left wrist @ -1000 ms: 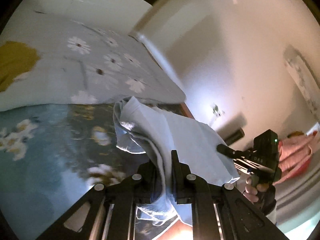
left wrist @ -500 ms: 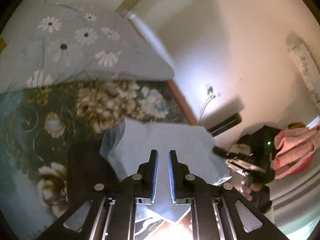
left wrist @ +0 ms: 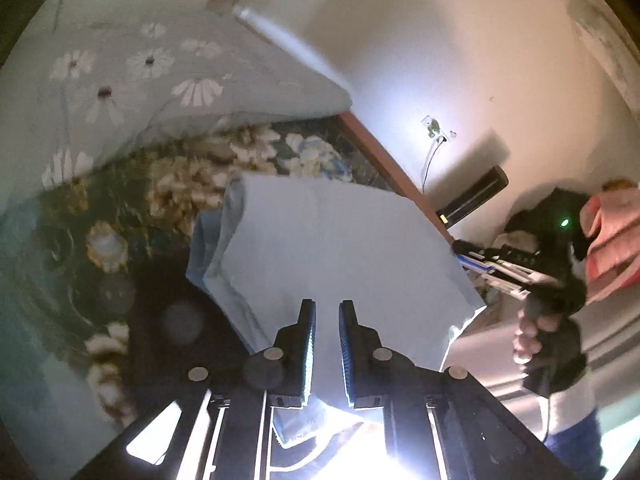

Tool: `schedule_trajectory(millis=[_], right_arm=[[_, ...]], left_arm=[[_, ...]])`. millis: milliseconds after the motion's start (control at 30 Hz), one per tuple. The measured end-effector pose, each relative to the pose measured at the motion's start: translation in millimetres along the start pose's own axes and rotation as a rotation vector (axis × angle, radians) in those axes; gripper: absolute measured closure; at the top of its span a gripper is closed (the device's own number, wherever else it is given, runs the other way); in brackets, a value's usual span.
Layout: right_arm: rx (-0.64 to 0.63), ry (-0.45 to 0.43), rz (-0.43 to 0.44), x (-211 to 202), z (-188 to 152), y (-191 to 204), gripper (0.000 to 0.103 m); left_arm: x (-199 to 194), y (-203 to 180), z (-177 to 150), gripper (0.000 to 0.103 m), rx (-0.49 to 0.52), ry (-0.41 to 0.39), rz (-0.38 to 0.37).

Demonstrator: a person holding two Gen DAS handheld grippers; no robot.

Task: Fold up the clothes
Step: 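Carry the folded shirt with both grippers toward the stack of clothes, then lower the shirt onto the clothes stack and open both grippers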

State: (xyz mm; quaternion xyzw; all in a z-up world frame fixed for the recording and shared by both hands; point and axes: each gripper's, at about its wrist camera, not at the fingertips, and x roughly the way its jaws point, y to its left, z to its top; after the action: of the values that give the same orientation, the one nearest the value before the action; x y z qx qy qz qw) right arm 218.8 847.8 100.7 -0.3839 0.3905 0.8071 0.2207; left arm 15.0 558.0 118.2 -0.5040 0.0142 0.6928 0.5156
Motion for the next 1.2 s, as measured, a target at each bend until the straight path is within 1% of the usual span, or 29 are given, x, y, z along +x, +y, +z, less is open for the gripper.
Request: schedule_trajectory(millis=[33, 67, 100, 167, 200, 267, 333, 433, 500, 567, 700, 767, 833, 900, 933, 1000, 1100, 1200], right_arm=[[-0.030, -0.027, -0.019, -7, 0, 7, 0.082], [-0.062, -0.055, -0.036, -15, 0, 14, 0.082], [-0.089, -0.060, -0.022, -17, -2, 22, 0.082], [-0.142, -0.065, 0.014, -18, -8, 40, 0.080], [-0.168, -0.067, 0.033, -19, -11, 49, 0.078], [-0.217, -0.053, 0.051, -13, -21, 62, 0.078], [-0.273, -0.040, 0.068, -7, -35, 68, 0.078], [-0.321, -0.029, 0.005, 4, -54, 56, 0.078], [-0.326, -0.014, -0.028, 11, -64, 42, 0.077], [-0.278, -0.004, -0.005, 18, -71, 27, 0.078], [-0.248, 0.009, 0.002, 25, -77, 18, 0.077], [-0.237, 0.006, 0.008, 19, -74, 18, 0.077], [-0.238, -0.008, 0.010, 9, -72, 21, 0.077], [-0.253, -0.050, 0.029, -3, -60, 30, 0.077], [-0.254, -0.071, 0.046, -9, -53, 35, 0.077], [-0.228, -0.086, 0.080, -11, -37, 39, 0.076], [-0.219, -0.086, 0.091, 2, -15, 53, 0.074], [-0.218, -0.058, 0.080, 26, -5, 63, 0.074]], left_arm=[[-3, -4, 4, 0.089, 0.026, -0.019, 0.021], [-6, -10, 9, 0.086, 0.048, -0.036, 0.037], [-7, -14, 14, 0.081, 0.058, -0.046, 0.044], [-4, -20, 24, 0.075, 0.064, -0.056, 0.049], [-1, -24, 28, 0.074, 0.072, -0.061, 0.056], [6, -27, 28, 0.072, 0.095, -0.059, 0.081], [16, -24, 20, 0.072, 0.112, -0.036, 0.099], [33, -11, 5, 0.072, 0.112, 0.014, 0.133], [42, -1, -5, 0.072, 0.086, 0.037, 0.124], [50, 3, -12, 0.072, 0.066, 0.051, 0.111], [50, -4, -15, 0.072, 0.117, 0.060, 0.133], [42, -8, -10, 0.071, 0.135, 0.062, 0.130], [32, -11, -1, 0.071, 0.152, 0.036, 0.129], [24, -15, 13, 0.062, 0.164, 0.000, 0.147], [24, -15, 21, 0.061, 0.159, -0.008, 0.152], [27, -15, 34, 0.060, 0.141, -0.017, 0.156], [40, -14, 43, 0.060, 0.130, -0.002, 0.185], [53, -11, 37, 0.060, 0.130, 0.035, 0.196]])
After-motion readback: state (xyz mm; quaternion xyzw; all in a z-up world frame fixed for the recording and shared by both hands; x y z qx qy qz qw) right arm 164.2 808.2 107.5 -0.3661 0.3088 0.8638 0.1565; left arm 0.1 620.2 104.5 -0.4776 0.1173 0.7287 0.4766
